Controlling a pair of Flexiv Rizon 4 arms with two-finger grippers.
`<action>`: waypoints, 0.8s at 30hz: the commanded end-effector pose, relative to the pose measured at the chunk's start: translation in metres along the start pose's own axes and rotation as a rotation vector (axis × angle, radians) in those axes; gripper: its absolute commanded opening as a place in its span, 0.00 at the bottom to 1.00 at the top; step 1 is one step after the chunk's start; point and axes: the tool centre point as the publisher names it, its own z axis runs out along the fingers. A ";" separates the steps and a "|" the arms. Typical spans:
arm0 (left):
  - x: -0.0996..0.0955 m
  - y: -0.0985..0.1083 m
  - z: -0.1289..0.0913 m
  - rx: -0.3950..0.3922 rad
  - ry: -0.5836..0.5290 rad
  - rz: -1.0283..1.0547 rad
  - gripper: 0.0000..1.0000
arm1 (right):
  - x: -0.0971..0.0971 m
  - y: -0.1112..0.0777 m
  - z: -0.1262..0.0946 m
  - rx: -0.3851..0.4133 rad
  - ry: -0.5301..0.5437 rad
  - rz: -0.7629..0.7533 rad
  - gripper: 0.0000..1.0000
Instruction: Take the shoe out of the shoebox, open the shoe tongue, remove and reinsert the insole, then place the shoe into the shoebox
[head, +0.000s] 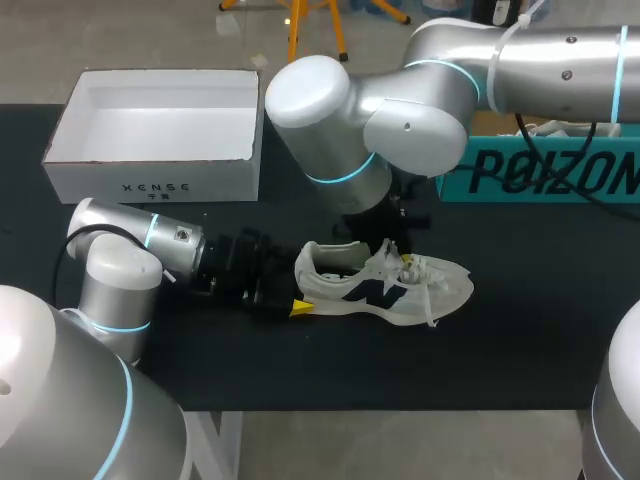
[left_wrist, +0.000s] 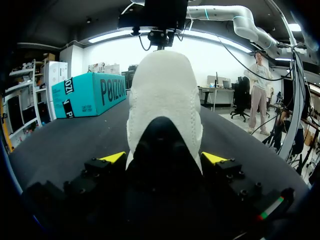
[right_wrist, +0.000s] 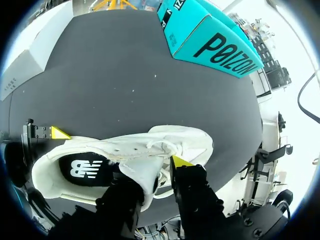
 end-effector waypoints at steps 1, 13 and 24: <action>-0.002 0.005 0.005 -0.002 0.003 0.000 0.00 | -0.016 -0.001 -0.004 -0.007 0.041 0.009 0.00; -0.002 0.005 0.005 -0.002 0.003 0.000 0.00 | 0.003 -0.020 -0.017 -0.014 0.085 -0.049 0.85; -0.002 0.005 0.005 -0.002 0.003 0.000 0.00 | 0.001 -0.017 -0.024 -0.036 0.120 -0.051 0.00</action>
